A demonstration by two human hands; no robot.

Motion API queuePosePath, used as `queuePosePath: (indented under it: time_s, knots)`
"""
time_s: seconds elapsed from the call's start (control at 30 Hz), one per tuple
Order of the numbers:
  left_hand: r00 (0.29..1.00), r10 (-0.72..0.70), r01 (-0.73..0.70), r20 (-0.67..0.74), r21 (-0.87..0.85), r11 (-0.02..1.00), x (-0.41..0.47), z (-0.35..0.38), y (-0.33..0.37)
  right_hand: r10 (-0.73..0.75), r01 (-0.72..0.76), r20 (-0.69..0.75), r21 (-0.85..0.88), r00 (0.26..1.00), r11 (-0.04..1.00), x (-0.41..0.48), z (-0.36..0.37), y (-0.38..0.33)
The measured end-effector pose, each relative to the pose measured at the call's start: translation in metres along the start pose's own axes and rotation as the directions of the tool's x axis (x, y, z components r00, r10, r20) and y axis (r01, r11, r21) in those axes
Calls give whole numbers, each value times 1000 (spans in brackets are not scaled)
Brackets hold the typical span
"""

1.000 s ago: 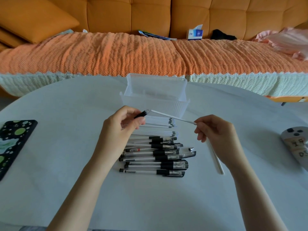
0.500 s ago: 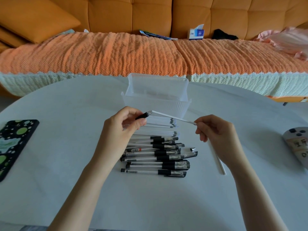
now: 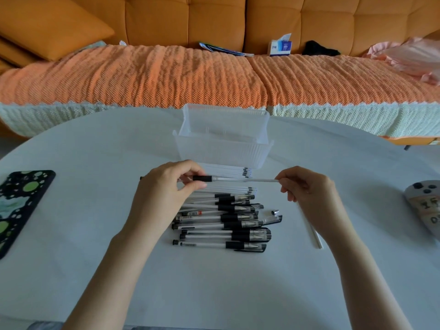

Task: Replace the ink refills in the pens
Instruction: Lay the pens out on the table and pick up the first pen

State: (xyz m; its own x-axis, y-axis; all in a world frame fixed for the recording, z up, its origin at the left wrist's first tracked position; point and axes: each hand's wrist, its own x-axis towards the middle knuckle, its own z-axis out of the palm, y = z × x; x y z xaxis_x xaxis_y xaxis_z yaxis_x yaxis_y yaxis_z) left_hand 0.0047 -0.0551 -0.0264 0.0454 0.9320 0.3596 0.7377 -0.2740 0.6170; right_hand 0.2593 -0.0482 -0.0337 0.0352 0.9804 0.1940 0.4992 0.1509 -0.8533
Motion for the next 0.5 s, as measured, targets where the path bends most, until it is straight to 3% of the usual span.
queuePosePath:
  time_s: [0.17, 0.3, 0.5]
  knots:
    - [996, 24, -24, 88, 2, 1000, -4, 12, 10, -58, 43, 107, 133, 993, 990, -9, 17, -17]
    - [991, 61, -57, 117, -31, 998, -6, 19, 14, -23, -48, 238, 289, 971, 956, -12, 25, -22]
    - [989, 84, -79, 119, -52, 996, -7, 18, 15, 7, -71, 187, 337, 982, 939, -11, 15, -22]
